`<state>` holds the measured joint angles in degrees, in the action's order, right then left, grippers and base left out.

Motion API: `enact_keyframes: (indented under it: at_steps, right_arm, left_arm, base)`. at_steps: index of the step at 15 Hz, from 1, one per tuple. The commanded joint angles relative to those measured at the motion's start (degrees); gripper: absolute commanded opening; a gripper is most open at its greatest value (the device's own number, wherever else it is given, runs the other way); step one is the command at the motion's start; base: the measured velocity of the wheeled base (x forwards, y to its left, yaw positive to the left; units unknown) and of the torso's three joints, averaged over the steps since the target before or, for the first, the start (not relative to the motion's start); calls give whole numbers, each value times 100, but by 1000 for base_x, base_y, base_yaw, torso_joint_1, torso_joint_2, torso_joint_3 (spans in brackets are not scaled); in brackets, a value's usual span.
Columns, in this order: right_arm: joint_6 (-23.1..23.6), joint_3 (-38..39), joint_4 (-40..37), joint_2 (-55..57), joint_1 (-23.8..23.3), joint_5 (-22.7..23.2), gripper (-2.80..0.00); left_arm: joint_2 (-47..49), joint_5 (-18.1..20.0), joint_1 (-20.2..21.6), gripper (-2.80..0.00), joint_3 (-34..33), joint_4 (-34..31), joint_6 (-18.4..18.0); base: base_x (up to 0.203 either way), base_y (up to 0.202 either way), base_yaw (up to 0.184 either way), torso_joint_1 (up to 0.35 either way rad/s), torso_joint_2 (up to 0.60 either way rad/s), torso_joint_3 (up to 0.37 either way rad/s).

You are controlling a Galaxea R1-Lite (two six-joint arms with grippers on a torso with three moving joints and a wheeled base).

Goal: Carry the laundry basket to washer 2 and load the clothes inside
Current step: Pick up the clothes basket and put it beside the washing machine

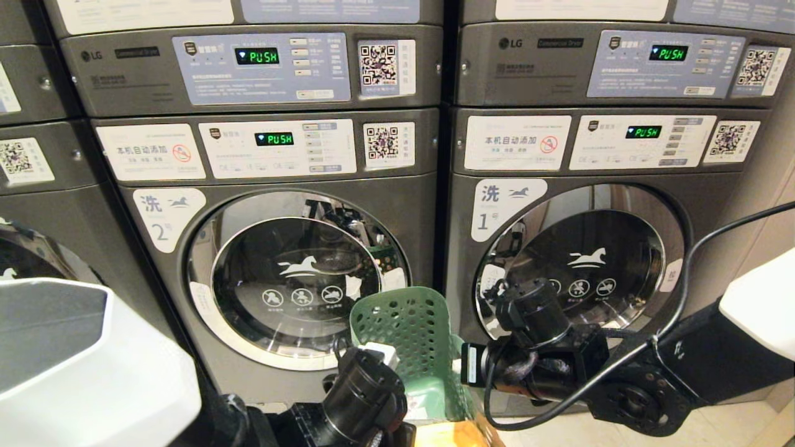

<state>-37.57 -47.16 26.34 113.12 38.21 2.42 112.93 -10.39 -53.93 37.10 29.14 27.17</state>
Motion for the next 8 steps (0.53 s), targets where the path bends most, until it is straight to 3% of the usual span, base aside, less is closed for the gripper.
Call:
enact_keyframes:
  at_steps: [1,8]
  right_arm:
    - [-22,48,11,0,1,4,-280]
    - [-22,111,20,-9,-6,4,-280]
  left_arm:
    - [1,-7,-12,-280,8,22,17]
    - [36,-7,-21,-280,1,22,17]
  base:
    - [0,0,0,0,0,0]
    - [0,0,0,0,0,0]
